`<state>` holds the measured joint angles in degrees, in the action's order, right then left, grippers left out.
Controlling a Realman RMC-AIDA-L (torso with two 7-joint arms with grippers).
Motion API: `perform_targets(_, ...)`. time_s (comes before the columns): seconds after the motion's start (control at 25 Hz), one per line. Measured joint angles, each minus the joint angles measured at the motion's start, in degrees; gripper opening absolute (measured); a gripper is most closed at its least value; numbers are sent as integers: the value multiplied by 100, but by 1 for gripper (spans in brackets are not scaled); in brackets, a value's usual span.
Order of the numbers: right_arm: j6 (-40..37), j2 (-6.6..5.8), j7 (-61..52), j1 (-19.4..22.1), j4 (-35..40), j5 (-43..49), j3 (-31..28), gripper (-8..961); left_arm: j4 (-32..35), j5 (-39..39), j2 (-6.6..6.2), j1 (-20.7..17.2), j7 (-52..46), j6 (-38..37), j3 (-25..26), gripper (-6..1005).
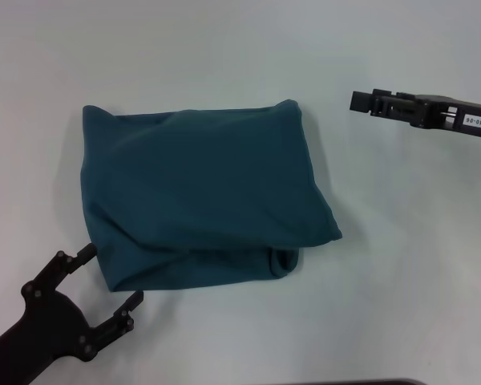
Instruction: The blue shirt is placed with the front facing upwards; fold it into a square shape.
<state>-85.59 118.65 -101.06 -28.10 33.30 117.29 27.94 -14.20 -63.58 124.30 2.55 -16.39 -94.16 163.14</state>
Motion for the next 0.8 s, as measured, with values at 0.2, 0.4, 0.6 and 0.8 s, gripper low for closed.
perform_targets(0.2,-7,0,-20,11,0,7,5,851,444,-92,9,-11,995,250,139,860)
perform_targets(0.4,-35,0,-68,15,-1,14,22,851,700,-274,15,51,1392,486,169,860)
perform_targets(0.6,-65,0,-148,16,-5,14,27,851,802,-401,19,101,1686,635,173,854)
perform_targets(0.8,-69,0,-167,16,-8,14,27,851,843,-599,23,115,1779,676,175,844)
